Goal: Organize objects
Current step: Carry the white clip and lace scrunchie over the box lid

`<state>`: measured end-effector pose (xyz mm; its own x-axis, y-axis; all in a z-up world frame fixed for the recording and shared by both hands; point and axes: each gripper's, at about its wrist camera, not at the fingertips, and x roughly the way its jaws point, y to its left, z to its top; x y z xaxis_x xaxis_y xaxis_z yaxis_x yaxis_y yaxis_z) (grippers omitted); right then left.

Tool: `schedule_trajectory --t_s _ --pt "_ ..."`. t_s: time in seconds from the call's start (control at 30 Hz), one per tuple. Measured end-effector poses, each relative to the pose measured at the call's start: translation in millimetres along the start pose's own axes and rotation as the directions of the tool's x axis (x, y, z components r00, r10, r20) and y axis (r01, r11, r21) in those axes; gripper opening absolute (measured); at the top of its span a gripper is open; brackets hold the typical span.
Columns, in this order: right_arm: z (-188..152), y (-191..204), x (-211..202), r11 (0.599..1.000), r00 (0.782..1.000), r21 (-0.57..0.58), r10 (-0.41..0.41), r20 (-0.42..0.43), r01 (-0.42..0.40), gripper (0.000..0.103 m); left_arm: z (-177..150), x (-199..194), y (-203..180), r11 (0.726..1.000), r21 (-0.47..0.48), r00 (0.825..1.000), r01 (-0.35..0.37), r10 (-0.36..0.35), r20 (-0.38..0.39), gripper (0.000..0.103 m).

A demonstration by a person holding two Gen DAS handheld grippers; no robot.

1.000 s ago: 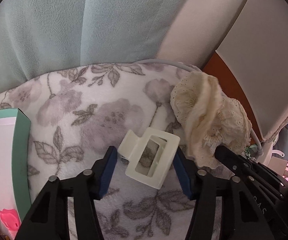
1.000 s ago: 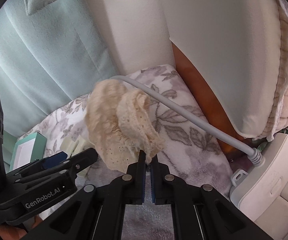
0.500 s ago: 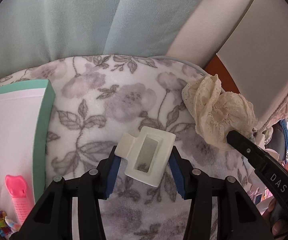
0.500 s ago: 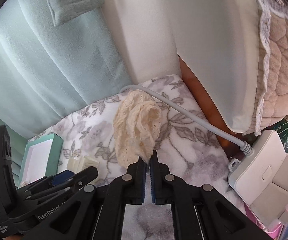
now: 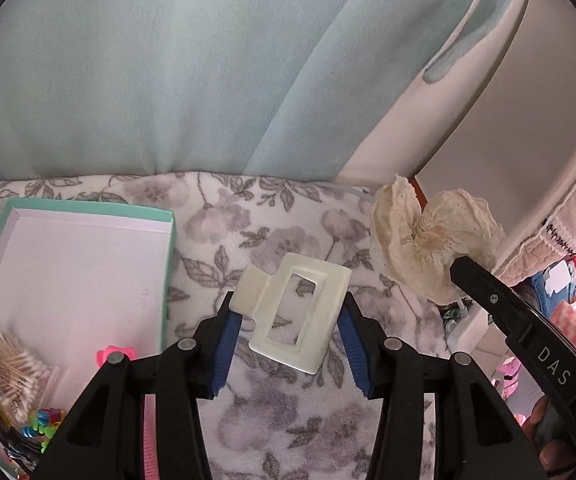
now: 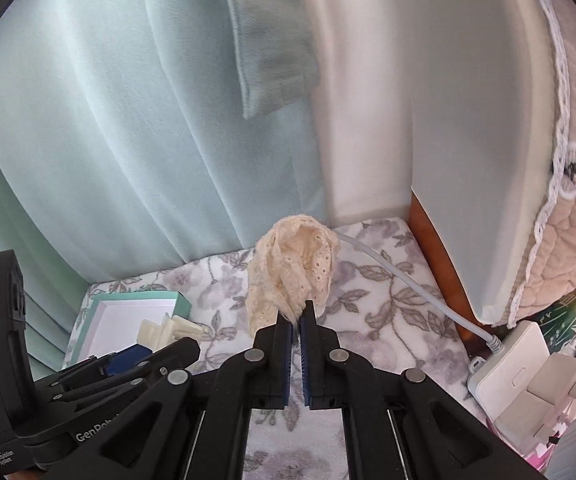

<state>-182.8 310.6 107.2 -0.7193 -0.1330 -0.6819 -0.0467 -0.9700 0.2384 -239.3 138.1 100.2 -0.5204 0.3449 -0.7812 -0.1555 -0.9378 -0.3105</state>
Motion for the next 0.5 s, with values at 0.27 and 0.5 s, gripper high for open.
schedule_trajectory --t_s 0.27,0.5 --pt "5 47 -7 0.997 1.0 -0.069 0.029 0.008 -0.029 0.004 2 -37 46 0.997 -0.075 0.998 -0.023 0.027 0.05 0.05" --pt "1 96 1 0.988 0.997 -0.134 0.071 -0.014 -0.073 0.004 -4 -59 100 0.985 -0.161 0.994 -0.064 0.077 0.072 0.05"
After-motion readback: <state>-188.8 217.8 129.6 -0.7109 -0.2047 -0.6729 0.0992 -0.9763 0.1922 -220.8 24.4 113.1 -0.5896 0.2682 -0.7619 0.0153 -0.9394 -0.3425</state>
